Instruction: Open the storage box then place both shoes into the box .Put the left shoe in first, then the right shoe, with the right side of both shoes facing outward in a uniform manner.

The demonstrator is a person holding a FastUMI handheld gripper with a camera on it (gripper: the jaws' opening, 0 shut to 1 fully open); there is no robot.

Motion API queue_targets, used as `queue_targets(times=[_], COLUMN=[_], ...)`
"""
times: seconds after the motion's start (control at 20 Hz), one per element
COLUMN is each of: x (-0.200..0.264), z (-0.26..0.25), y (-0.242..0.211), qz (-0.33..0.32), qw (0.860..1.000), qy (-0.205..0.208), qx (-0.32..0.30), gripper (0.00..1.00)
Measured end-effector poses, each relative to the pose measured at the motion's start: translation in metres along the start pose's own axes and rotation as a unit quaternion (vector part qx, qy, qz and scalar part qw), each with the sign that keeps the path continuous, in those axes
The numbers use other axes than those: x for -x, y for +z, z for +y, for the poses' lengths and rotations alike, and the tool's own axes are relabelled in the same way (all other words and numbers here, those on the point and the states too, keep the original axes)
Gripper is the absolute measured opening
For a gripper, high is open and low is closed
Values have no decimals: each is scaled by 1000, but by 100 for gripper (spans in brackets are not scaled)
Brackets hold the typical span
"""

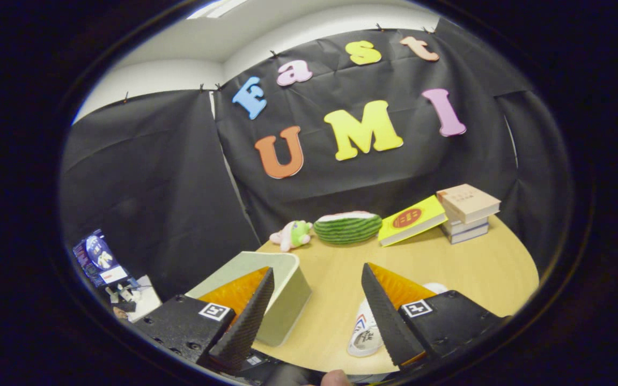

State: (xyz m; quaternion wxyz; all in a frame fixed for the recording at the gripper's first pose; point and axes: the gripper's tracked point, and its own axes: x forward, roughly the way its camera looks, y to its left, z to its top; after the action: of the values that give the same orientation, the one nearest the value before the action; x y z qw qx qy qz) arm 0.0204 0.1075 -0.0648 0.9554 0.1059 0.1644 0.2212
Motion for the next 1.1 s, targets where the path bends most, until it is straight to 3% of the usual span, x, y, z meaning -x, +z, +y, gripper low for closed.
queue_targets(times=[0.3, 0.65, 1.1], x=[-41, -89, -126], z=[30, 35, 70], y=[-47, -86, -126], qz=[99, 188, 264], qw=[988, 945, 916], qy=[94, 149, 190], qx=[-75, -225, -236], gripper=[99, 98, 93])
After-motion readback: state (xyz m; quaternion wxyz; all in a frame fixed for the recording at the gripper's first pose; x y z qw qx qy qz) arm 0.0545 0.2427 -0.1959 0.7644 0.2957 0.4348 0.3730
